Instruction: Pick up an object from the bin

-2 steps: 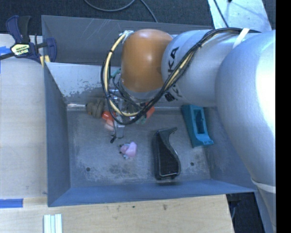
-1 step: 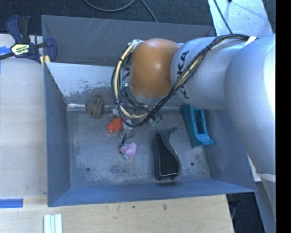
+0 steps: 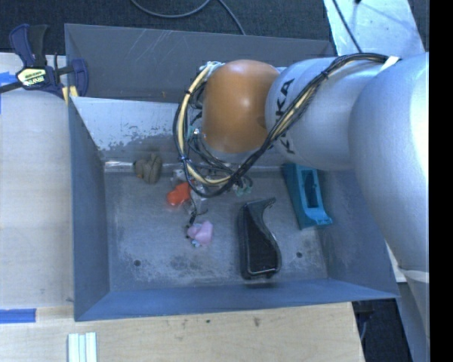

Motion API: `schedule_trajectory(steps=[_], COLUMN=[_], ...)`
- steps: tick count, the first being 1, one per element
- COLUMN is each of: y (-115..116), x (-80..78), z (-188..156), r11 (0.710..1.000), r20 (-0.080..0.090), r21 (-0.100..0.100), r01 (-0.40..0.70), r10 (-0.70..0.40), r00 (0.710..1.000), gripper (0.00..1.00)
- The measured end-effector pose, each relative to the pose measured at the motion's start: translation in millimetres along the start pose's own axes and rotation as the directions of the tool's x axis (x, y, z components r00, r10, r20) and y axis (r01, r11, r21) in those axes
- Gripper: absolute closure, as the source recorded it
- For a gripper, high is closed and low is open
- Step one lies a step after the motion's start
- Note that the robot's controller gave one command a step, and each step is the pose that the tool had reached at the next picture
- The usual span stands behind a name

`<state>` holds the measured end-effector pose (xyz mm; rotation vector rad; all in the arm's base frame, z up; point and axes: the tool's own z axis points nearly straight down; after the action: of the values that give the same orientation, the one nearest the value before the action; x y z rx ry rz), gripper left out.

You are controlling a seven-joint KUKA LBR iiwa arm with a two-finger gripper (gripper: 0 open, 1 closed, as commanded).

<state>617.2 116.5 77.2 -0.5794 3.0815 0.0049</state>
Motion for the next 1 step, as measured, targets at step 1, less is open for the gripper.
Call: schedule_trajectory(steps=[1], y=[9.8], x=[-12.1], z=[-70.8], r11=[1.0], r20=[0.004], r21=[0.0], r01=[0.016], r10=[-0.016], r00=[1.0], gripper=[1.0])
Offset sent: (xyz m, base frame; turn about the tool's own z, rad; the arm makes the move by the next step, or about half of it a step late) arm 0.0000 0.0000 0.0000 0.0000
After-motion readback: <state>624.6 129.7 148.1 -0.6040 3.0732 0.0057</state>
